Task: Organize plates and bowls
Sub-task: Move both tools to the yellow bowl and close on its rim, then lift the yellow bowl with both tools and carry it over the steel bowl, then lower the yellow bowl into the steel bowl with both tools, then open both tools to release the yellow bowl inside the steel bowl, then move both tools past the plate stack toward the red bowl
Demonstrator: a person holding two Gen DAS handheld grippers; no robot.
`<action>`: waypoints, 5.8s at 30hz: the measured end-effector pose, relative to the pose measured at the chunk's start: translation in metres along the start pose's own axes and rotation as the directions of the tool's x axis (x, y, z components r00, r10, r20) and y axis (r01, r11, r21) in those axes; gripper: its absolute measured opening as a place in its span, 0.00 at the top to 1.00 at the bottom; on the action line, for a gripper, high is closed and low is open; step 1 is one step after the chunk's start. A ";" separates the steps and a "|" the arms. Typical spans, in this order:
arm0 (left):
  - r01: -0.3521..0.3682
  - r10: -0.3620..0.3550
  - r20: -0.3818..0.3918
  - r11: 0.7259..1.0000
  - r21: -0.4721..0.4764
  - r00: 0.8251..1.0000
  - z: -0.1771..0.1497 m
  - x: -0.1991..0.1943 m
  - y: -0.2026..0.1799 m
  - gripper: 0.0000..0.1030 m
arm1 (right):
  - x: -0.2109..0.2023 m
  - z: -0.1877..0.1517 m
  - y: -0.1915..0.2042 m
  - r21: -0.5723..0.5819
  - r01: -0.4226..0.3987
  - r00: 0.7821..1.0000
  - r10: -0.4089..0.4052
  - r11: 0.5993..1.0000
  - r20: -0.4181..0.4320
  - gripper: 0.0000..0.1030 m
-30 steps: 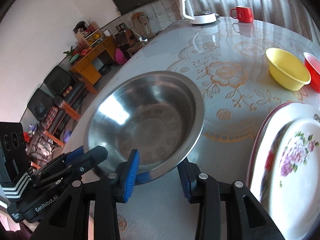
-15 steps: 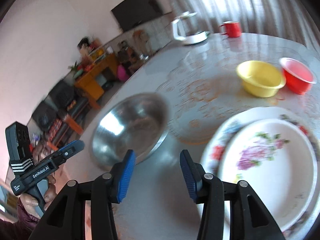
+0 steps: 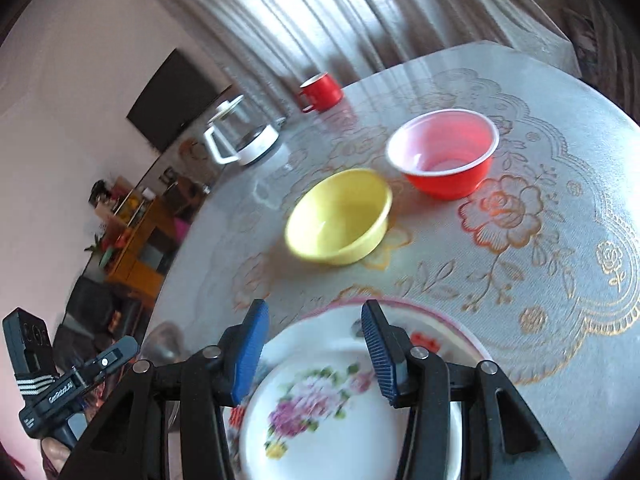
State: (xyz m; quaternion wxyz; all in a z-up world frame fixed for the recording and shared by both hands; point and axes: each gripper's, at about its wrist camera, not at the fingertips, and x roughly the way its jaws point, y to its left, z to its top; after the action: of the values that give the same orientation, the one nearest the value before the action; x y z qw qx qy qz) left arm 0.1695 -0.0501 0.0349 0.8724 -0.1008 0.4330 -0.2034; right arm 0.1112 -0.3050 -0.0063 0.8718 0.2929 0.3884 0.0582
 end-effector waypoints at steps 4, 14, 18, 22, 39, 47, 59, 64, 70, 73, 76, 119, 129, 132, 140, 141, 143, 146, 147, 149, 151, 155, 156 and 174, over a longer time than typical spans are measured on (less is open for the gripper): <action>0.019 -0.018 -0.048 0.999 0.033 0.999 0.023 0.034 -0.024 0.35 | 0.021 0.023 -0.014 0.049 0.022 1.000 -0.021 0.999 -0.014 0.53; 0.044 -0.046 -0.164 0.999 -0.014 0.985 0.060 0.118 -0.048 0.39 | 0.072 0.068 -0.034 0.108 0.068 0.996 -0.062 0.992 -0.062 0.58; 0.037 -0.041 -0.195 0.999 -0.024 0.980 0.061 0.144 -0.053 0.40 | 0.082 0.072 -0.041 0.114 0.083 0.994 -0.074 0.990 -0.079 0.60; 0.077 -0.082 -0.237 0.997 -0.032 0.968 0.057 0.163 -0.057 0.63 | 0.094 0.071 -0.045 0.108 0.100 0.990 -0.088 0.989 -0.115 0.71; 0.111 -0.103 -0.132 0.992 0.054 0.986 0.036 0.099 -0.063 0.66 | 0.078 0.053 -0.018 0.023 0.085 0.991 -0.082 0.996 -0.101 0.82; 0.105 -0.103 -0.073 0.994 0.036 0.992 0.021 0.051 -0.048 0.66 | 0.057 0.035 0.005 -0.008 0.032 0.995 -0.033 0.999 -0.093 0.82; 0.049 -0.052 0.054 0.997 0.052 0.997 -0.015 -0.026 -0.023 0.65 | 0.038 -0.002 0.056 -0.084 -0.056 0.992 0.047 0.995 -0.113 0.82; 0.020 -0.024 0.093 0.999 0.039 0.995 -0.029 -0.048 -0.007 0.64 | 0.036 -0.018 0.075 -0.112 -0.095 0.988 0.080 0.989 -0.131 0.82; 0.006 -0.007 0.114 1.000 0.014 0.993 -0.042 -0.066 0.013 0.62 | 0.044 -0.035 0.097 -0.142 -0.125 0.981 0.101 0.982 -0.168 0.82; 0.001 0.000 0.120 1.000 -0.008 0.993 -0.047 -0.072 0.024 0.62 | 0.049 -0.043 0.106 -0.152 -0.138 0.976 0.108 0.979 -0.189 0.81; -0.001 0.005 0.127 1.000 -0.028 0.992 -0.052 -0.078 0.033 0.61 | 0.053 -0.051 0.114 -0.167 -0.146 0.972 0.111 0.975 -0.207 0.81; -0.033 0.053 0.114 0.985 -0.172 0.992 -0.107 -0.089 0.108 0.56 | 0.091 -0.111 0.183 -0.395 -0.134 0.957 0.015 0.909 -0.290 0.73; -0.099 0.116 0.154 0.989 -0.114 0.981 -0.110 -0.095 0.102 0.49 | 0.087 -0.117 0.186 -0.457 -0.092 0.969 -0.027 0.885 -0.247 0.70; -0.107 0.125 0.163 0.988 -0.113 0.979 -0.111 -0.097 0.102 0.47 | 0.088 -0.118 0.190 -0.468 -0.081 0.971 -0.035 0.880 -0.235 0.69; -0.136 0.159 0.173 0.981 -0.135 0.972 -0.113 -0.104 0.105 0.28 | 0.083 -0.120 0.190 -0.483 -0.069 0.976 -0.041 0.873 -0.212 0.66; -0.142 0.166 0.178 0.980 -0.140 0.970 -0.113 -0.105 0.105 0.27 | 0.082 -0.120 0.189 -0.482 -0.070 0.976 -0.039 0.873 -0.212 0.66; -0.152 0.177 0.188 0.978 -0.143 0.966 -0.113 -0.108 0.105 0.22 | 0.081 -0.121 0.190 -0.478 -0.074 0.977 -0.034 0.875 -0.212 0.64; -0.172 0.198 0.199 0.975 -0.140 0.960 -0.113 -0.112 0.104 0.16 | 0.077 -0.120 0.188 -0.461 -0.086 0.977 -0.015 0.883 -0.211 0.62; -0.178 0.203 0.202 0.974 -0.137 0.958 -0.113 -0.112 0.103 0.16 | 0.075 -0.119 0.186 -0.447 -0.093 0.978 -0.003 0.890 -0.211 0.62; -0.183 0.208 0.203 0.974 -0.135 0.957 -0.114 -0.113 0.102 0.16 | 0.072 -0.118 0.182 -0.418 -0.105 0.977 0.015 0.902 -0.212 0.61; -0.186 0.211 0.204 0.973 -0.133 0.956 -0.114 -0.114 0.101 0.16 | 0.068 -0.115 0.178 -0.391 -0.124 0.976 0.041 0.912 -0.215 0.59; -0.197 0.220 0.203 0.972 -0.124 0.954 -0.114 -0.114 0.097 0.16 | 0.056 -0.111 0.169 -0.347 -0.157 0.977 0.095 0.925 -0.188 0.50; -0.199 0.221 0.200 0.972 -0.123 0.955 -0.114 -0.114 0.097 0.16 | 0.053 -0.110 0.167 -0.338 -0.161 0.978 0.103 0.927 -0.182 0.49; -0.196 0.206 0.183 0.978 -0.068 0.961 -0.111 -0.108 0.073 0.16 | 0.032 -0.090 0.121 -0.234 -0.118 0.988 0.091 0.965 -0.123 0.49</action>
State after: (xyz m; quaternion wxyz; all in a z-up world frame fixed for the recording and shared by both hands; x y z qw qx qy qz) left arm 0.0419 0.0629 0.0190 0.9229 -0.0966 0.3610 -0.0925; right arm 0.0842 -0.1532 -0.0074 0.8734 0.2015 0.4108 0.1668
